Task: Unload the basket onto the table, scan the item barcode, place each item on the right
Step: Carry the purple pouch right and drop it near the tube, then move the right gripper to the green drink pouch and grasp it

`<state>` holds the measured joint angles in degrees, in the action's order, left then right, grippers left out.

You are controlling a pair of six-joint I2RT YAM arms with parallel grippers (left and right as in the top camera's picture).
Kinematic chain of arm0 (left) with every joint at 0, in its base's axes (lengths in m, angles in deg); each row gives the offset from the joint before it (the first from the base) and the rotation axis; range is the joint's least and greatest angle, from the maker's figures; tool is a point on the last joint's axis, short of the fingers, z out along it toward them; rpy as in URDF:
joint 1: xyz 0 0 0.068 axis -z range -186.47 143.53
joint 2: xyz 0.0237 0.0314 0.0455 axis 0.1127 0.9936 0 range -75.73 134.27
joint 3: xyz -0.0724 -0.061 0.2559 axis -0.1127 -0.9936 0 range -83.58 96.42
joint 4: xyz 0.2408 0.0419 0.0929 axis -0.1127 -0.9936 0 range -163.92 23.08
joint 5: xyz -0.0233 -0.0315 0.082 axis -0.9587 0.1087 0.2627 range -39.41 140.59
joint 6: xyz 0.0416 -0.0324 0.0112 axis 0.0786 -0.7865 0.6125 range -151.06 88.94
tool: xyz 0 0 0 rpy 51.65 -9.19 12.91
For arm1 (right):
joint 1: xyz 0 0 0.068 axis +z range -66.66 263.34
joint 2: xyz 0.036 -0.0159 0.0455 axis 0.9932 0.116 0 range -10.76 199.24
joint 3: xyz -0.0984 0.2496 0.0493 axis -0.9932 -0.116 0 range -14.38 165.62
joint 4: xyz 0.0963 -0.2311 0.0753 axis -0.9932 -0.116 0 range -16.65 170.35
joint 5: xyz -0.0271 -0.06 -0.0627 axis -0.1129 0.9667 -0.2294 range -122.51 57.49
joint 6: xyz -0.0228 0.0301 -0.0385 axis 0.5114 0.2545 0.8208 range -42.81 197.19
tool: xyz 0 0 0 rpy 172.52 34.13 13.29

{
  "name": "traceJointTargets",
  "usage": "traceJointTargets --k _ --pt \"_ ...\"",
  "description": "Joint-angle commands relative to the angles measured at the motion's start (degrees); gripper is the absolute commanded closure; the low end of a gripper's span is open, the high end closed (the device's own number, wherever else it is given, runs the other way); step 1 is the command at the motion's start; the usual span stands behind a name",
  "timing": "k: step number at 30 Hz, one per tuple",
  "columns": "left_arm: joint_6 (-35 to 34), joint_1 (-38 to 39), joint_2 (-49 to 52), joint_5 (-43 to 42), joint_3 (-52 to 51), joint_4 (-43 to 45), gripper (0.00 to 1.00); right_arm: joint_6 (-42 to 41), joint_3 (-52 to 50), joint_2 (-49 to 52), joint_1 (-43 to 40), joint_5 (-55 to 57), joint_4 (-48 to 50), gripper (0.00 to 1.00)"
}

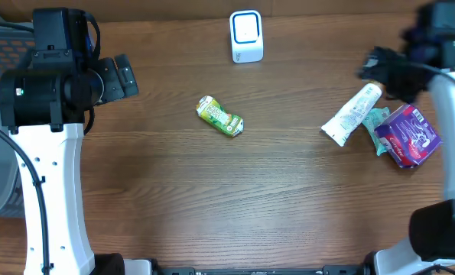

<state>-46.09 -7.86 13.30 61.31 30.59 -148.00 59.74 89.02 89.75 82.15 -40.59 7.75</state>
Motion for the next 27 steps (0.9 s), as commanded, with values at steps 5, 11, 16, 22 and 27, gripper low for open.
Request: traceJointTargets --k 5,11,16,22,27 --pt "-0.85 -0.09 -0.96 -0.24 1.16 0.04 0.00 13.49 0.70 5.46 19.04 -3.56 8.33 0.04" --pt "-0.85 -0.09 -0.96 -0.24 1.16 0.07 0.00 21.11 0.15 12.72 27.50 -2.95 11.58 0.09" --pt "-0.85 -0.09 -0.96 -0.24 1.16 0.04 0.01 22.91 0.07 17.40 33.64 8.15 13.81 0.07" --pt "-0.85 -0.09 -0.96 -0.24 1.16 0.07 0.00 23.47 0.02 19.85 39.47 14.75 16.28 0.05" --pt "-0.85 -0.09 -0.96 -0.24 1.16 0.04 0.00 21.73 0.00 21.14 38.16 5.01 19.63 0.06"
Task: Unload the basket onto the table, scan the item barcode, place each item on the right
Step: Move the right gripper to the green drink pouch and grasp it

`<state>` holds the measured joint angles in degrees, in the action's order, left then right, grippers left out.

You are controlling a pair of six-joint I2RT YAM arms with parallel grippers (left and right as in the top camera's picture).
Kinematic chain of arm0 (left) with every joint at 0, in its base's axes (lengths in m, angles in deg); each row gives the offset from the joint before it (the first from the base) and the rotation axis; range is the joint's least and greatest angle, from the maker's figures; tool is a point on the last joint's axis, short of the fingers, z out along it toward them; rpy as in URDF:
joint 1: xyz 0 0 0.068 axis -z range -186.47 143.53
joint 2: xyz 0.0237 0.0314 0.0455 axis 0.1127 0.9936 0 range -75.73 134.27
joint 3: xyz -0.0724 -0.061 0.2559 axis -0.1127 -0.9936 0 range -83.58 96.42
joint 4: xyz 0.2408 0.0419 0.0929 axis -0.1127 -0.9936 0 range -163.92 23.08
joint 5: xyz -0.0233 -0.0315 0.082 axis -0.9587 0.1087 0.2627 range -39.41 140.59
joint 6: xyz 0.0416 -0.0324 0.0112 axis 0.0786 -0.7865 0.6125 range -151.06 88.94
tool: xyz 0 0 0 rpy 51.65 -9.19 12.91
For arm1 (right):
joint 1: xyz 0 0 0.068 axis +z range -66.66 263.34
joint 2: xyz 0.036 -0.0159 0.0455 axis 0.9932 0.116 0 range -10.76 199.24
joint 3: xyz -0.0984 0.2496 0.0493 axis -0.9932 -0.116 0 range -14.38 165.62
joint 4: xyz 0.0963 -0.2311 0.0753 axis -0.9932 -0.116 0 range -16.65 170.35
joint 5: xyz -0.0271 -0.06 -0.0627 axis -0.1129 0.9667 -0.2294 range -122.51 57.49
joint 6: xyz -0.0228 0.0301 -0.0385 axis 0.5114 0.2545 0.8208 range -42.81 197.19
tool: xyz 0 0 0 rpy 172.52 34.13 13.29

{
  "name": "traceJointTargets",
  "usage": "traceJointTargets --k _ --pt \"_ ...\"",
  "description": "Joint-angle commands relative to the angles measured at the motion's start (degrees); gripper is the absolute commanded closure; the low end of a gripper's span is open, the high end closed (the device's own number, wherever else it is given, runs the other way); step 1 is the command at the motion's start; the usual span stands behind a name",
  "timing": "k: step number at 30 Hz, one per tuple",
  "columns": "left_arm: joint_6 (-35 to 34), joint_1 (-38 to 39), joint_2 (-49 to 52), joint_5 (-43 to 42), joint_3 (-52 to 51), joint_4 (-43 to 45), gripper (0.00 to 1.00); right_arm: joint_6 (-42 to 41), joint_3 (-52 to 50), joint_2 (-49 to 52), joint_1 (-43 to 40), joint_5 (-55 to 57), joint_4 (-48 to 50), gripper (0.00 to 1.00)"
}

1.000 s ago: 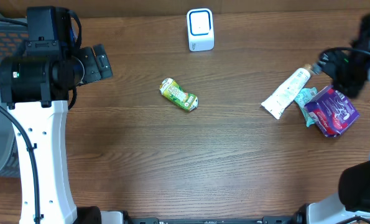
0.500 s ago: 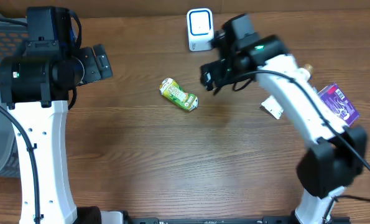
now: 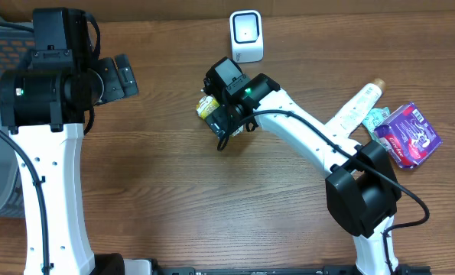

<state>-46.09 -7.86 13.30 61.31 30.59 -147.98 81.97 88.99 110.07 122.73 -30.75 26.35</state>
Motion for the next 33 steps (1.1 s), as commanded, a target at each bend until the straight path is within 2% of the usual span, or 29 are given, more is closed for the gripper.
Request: traceJointTargets --k 1,5,11,16,19,27,33 --pt "-0.85 -0.09 -0.96 -0.24 1.16 0.04 0.00 -0.57 0.02 0.83 -3.48 -8.44 1.25 0.06" --pt "-0.83 -0.09 -0.96 -0.24 1.16 0.02 0.00 -2.03 0.02 0.83 -9.31 -21.22 1.18 0.09" --pt "-0.83 -0.09 -0.96 -0.24 1.16 0.02 0.00 -4.85 -0.68 3.61 -17.25 -38.93 1.09 0.18" --pt "-0.85 -0.09 -0.96 -0.24 1.16 0.02 0.01 -8.28 -0.70 8.94 -18.88 -46.45 1.16 0.31" --pt "-0.85 -0.09 -0.96 -0.24 1.16 0.02 0.01 -8.28 -0.70 11.43 -18.88 -52.02 1.25 0.33" --pt "-0.85 -0.09 -0.96 -0.24 1.16 0.02 0.00 -14.01 -0.79 15.52 -18.84 -53.16 2.75 0.42" --pt "-0.85 -0.09 -0.96 -0.24 1.16 0.02 0.00 -17.16 -1.60 15.82 -18.45 -52.85 7.23 0.60"
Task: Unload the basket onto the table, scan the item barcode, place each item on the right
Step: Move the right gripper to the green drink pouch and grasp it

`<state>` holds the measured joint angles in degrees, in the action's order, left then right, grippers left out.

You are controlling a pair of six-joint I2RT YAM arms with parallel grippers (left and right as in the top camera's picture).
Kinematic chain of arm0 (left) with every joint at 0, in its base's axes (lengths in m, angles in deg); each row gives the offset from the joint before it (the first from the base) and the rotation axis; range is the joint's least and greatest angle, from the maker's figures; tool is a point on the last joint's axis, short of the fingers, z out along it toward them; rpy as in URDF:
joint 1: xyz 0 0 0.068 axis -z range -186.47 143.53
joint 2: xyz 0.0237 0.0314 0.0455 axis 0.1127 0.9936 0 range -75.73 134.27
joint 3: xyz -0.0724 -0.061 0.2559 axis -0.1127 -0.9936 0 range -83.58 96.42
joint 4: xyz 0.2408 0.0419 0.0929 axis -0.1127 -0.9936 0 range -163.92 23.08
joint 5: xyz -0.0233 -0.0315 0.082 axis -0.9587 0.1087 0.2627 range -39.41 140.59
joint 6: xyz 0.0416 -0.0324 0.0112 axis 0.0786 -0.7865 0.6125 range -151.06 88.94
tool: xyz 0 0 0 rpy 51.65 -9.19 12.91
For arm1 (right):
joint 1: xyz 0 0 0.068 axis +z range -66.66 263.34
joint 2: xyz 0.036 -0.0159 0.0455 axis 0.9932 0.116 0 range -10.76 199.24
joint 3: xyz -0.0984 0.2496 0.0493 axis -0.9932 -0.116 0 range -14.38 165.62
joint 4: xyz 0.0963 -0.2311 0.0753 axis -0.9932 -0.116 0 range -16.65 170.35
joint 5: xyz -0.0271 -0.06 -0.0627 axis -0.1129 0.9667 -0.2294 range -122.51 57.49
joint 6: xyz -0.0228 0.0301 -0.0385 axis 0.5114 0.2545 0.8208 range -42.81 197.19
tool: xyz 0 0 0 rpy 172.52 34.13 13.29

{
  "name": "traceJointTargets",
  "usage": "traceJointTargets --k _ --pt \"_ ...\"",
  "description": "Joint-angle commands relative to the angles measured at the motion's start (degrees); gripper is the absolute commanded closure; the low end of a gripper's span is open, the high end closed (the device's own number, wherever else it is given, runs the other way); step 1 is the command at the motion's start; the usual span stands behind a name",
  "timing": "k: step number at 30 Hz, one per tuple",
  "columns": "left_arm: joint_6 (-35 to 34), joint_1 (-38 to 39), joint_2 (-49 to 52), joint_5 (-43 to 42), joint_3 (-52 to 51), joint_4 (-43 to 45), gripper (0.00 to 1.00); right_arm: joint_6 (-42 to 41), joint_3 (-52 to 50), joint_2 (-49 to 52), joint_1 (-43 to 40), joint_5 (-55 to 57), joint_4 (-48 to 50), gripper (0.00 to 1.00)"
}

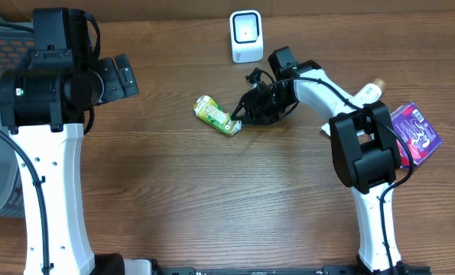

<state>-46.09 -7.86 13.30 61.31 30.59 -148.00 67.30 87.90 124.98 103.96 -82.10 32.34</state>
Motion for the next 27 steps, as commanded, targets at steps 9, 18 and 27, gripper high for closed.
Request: traceJointTargets --k 9,18,27 --pt "-0.85 -0.09 -0.96 -0.24 1.16 0.04 0.01 -6.67 -0.76 0.92 4.63 9.20 4.98 0.61" --pt "-0.85 -0.09 -0.96 -0.26 1.16 0.04 0.00 -6.75 -0.76 0.92 7.78 12.66 5.14 0.96" --pt "-0.85 -0.09 -0.96 -0.24 1.16 0.04 0.01 -7.04 0.13 -3.58 6.95 16.57 2.64 0.96"
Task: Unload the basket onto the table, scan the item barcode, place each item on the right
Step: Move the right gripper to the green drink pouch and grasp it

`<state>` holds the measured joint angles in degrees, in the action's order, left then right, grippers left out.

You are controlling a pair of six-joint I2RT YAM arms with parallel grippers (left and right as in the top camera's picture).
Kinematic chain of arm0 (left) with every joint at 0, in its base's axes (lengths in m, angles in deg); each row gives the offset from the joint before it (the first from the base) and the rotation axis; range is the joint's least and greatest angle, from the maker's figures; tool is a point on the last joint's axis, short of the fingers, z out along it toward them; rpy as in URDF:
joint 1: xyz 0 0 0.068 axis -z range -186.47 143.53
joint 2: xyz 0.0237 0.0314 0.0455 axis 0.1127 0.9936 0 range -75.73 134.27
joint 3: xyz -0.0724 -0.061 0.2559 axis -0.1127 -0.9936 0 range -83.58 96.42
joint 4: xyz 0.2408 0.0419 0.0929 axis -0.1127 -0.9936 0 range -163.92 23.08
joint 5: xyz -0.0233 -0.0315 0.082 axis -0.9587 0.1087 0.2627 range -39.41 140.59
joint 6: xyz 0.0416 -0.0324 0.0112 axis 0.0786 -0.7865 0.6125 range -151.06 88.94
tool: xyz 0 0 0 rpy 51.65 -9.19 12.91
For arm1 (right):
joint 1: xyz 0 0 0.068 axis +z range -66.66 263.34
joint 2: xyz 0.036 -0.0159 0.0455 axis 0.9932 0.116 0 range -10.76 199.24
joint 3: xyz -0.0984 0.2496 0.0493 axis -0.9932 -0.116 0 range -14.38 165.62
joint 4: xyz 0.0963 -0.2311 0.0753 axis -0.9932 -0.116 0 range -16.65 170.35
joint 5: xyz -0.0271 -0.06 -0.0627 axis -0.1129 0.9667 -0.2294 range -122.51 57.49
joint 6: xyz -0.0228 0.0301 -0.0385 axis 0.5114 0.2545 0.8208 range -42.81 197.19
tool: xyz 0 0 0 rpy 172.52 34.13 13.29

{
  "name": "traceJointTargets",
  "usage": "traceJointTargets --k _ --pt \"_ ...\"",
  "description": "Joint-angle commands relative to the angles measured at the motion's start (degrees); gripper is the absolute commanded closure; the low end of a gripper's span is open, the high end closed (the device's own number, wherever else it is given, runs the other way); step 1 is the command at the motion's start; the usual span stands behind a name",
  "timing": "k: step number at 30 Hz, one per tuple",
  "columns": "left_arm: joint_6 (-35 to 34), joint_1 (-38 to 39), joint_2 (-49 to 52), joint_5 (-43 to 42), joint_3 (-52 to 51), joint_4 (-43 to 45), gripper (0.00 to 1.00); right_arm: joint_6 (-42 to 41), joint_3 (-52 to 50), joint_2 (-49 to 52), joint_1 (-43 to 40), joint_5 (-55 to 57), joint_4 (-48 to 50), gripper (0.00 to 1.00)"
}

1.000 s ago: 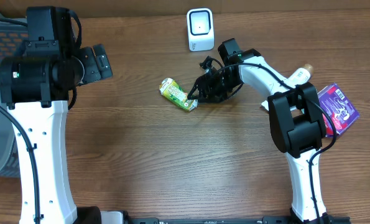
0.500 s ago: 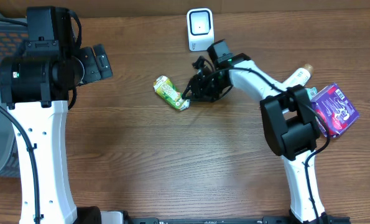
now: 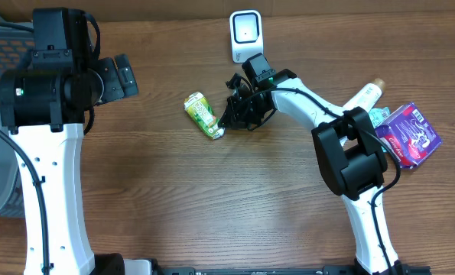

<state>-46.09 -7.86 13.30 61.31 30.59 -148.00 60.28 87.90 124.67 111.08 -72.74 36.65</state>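
Observation:
A green snack packet [image 3: 201, 114] lies on the brown table [image 3: 212, 206], left of the middle and slanted. My right gripper [image 3: 227, 122] reaches in from the right, and its fingertips sit at the packet's lower right end. The dark fingers blur together, so whether they hold the packet cannot be told. A white barcode scanner [image 3: 246, 35] with a blue-rimmed face stands at the back edge, just above the right wrist. My left gripper [image 3: 125, 76] hovers at the far left, well away from the packet, with its fingers close together.
A white tube [image 3: 359, 105], a teal packet [image 3: 375, 116] and a purple pack [image 3: 411, 136] lie at the right side. A grey mesh basket sits off the table's left edge.
The green packet has shifted left and turned steeper. My right gripper has moved left with it, still at its right end. The left arm has not moved.
At first my right gripper was far right near the tube, and the packet lay alone mid-table. Then the gripper was over the packet. Later it stood at the packet's right end. Now both are further left, below the scanner.

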Motion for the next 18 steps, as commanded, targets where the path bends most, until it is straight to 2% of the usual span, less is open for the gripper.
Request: traceJointTargets --k 1,6,8,11,14,18 --pt "-0.83 -0.09 -0.96 -0.24 1.16 0.04 0.01 -0.37 0.13 -4.90 -0.17 11.06 -2.86 0.96" --pt "-0.85 -0.09 -0.96 -0.24 1.16 0.04 0.00 -2.45 0.13 -14.08 3.17 38.77 -10.75 0.96" --pt "-0.85 -0.09 -0.96 -0.24 1.16 0.04 0.00 -6.71 0.13 -16.35 5.90 52.81 -14.84 0.96" --pt "-0.85 -0.09 -0.96 -0.24 1.16 0.04 0.00 -12.50 0.04 -16.70 10.19 68.19 -20.33 0.96" --pt "-0.85 -0.09 -0.96 -0.24 1.16 0.04 0.00 -16.39 -1.70 -14.80 13.99 76.52 -22.36 0.96" --pt "-0.85 -0.09 -0.96 -0.26 1.16 0.04 0.00 -16.35 -4.98 -11.52 17.81 80.89 -21.03 0.96"
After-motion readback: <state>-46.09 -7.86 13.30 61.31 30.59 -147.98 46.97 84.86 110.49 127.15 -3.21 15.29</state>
